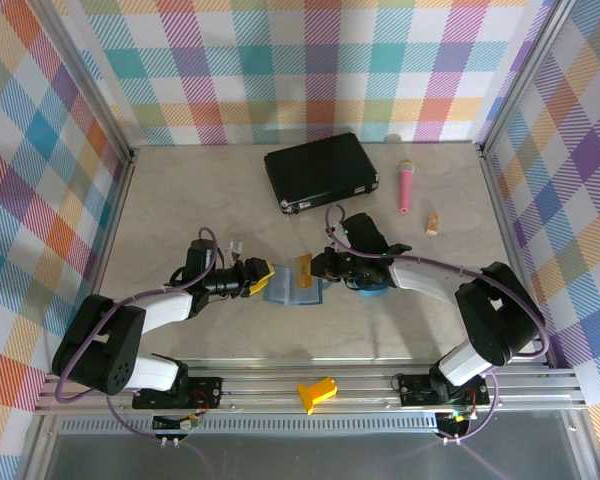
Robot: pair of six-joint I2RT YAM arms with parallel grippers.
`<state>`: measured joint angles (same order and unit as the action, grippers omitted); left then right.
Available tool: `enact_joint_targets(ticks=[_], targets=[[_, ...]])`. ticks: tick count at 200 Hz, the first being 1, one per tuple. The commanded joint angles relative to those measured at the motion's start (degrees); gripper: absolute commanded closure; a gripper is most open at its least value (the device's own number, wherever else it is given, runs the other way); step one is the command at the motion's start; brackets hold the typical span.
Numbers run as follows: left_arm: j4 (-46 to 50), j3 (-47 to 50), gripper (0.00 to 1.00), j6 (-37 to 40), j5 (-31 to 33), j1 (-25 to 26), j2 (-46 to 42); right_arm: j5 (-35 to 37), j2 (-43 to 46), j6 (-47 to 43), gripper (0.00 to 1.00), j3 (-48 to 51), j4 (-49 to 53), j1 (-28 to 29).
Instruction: Put the credit cards into the card holder
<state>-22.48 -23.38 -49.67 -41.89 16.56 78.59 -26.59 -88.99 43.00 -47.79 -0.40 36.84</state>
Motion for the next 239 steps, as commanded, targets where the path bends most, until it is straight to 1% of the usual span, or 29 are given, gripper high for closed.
enact_joint_targets(ticks=[1,54,112,207,239], targets=[[4.90,-0.45,0.51,4.02,1.97,-0.73,-0.63,-0.83,-0.82,-0.11,1.00,-1.59,-1.08,0.47],[4.73,0.69,0.51,4.93,3.30,-0.74,-0.02,-0.36,-2.01,-0.29,1.00,-2.04,-1.24,1.28],[2.53,1.21,0.52,4.72,4.10,-0.74,3.21,0.92,-4.18,-1.50,1.00,-1.96,-1.56,1.74],[2.47,0.44,0.53,4.95,3.84,-0.74,4.54,-1.47,-8.24,-0.29,1.00,-1.52,-4.98,1.88],[2.48,0.74,0.53,4.99,4.26,-0.74,3.60,-2.48,-9.35,0.49,1.00,-1.08,-6.78,2.09]])
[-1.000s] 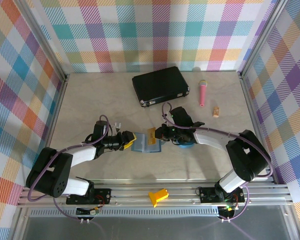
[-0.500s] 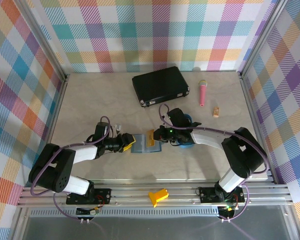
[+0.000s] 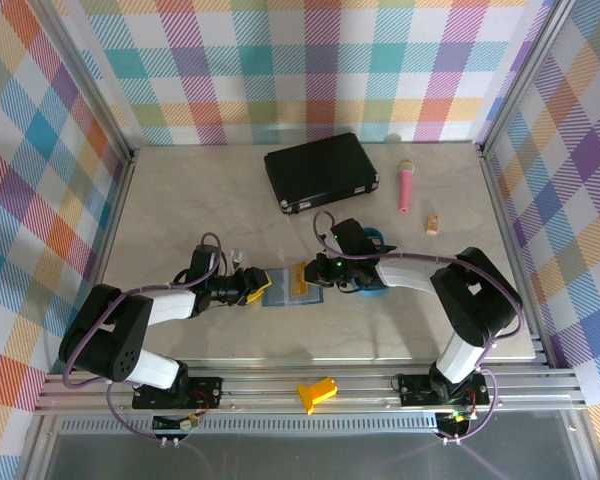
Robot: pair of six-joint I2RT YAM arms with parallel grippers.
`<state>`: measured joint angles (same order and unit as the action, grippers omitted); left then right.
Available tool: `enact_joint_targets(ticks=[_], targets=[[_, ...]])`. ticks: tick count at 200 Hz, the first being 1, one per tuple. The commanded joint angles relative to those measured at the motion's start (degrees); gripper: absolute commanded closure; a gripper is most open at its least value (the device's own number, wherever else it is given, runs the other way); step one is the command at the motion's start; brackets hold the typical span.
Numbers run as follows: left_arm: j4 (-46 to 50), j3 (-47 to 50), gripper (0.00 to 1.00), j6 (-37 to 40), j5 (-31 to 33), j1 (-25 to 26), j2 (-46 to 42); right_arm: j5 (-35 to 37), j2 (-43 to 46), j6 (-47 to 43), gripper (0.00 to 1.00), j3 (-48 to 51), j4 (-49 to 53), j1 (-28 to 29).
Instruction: Put the credit cards into the card holder
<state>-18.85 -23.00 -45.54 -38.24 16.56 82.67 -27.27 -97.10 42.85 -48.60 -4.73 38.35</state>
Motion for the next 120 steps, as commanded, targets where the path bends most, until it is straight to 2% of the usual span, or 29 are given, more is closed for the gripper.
enact_joint_targets(ticks=[1,120], targets=[[-1.08,0.35,0.53,0.87,0.62,-0.74,-0.54,-1.81,-1.24,0.69,1.00,-0.31,-2.42,0.58],[-1.34,0.28,0.54,1.25,0.45,-0.56,0.63,-0.36,-2.70,1.62,1.00,0.32,-3.10,0.76]])
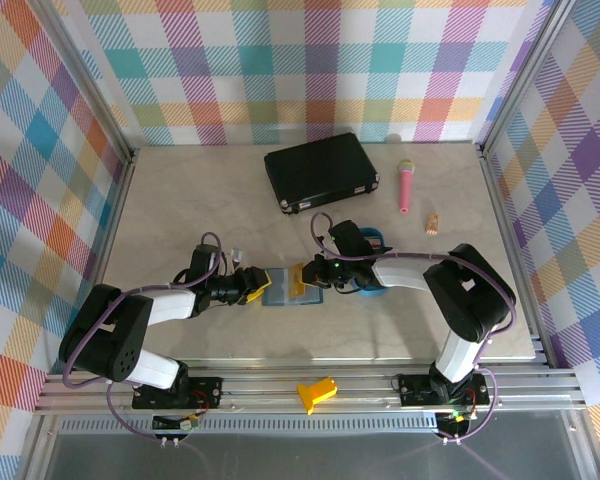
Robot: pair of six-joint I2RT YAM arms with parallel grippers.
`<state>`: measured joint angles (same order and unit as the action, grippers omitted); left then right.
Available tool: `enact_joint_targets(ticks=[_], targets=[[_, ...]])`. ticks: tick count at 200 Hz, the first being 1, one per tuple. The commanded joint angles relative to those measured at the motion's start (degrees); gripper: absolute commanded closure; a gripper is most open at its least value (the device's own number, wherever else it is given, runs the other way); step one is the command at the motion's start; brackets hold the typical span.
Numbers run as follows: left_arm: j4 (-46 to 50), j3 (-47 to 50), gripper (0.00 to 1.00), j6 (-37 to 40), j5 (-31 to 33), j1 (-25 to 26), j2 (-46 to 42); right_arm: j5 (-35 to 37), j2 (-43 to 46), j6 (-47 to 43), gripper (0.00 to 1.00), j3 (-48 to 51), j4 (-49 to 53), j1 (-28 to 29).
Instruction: Put the credit cards into the card holder
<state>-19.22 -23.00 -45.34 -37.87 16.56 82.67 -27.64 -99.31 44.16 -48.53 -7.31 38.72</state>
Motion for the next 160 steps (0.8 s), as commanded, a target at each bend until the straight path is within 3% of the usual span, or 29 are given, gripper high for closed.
enact_joint_targets(ticks=[1,160], targets=[[-0.98,0.31,0.54,1.05,0.07,-0.61,0.64,0.03,-0.47,0.36,1.00,0.27,-0.56,0.39],[-1.34,0.55,0.54,1.05,0.26,-0.12,1.14,-3.74,-4.66,5.10,1.00,1.09,-5.42,0.48]])
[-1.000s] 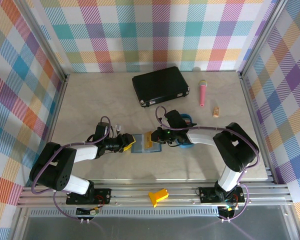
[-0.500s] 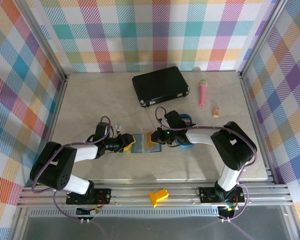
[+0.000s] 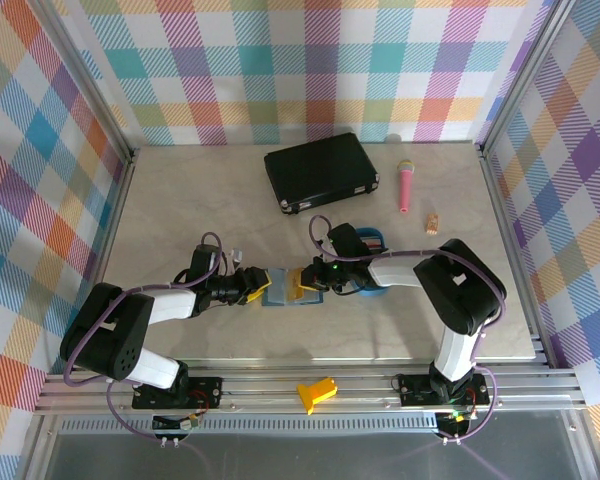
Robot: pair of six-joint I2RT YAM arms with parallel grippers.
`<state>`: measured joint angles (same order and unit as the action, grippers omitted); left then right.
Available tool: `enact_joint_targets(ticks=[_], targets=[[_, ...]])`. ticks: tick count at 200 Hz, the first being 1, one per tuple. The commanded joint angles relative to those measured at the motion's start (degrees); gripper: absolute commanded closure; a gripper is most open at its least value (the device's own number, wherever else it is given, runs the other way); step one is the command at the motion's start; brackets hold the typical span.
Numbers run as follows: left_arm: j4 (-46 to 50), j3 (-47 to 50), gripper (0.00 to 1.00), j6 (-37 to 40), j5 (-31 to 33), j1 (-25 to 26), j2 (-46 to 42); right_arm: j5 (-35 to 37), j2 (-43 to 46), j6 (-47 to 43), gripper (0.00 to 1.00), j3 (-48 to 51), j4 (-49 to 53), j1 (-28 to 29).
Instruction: Put the credit cards into the card holder
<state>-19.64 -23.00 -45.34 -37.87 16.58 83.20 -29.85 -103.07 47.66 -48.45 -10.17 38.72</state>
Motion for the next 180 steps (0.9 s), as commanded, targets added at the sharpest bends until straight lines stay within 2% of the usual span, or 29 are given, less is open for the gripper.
enact_joint_targets(ticks=[1,180], targets=[[-0.93,0.53,0.54,1.05,0.26,-0.14,0.59,-1.53,-0.90,1.67,1.00,1.04,-2.61,0.48],[-1.74,0.37,0.54,0.95,0.50,0.56,2.58,-3.05,-2.77,3.56,1.00,3.25,-8.78,1.36]])
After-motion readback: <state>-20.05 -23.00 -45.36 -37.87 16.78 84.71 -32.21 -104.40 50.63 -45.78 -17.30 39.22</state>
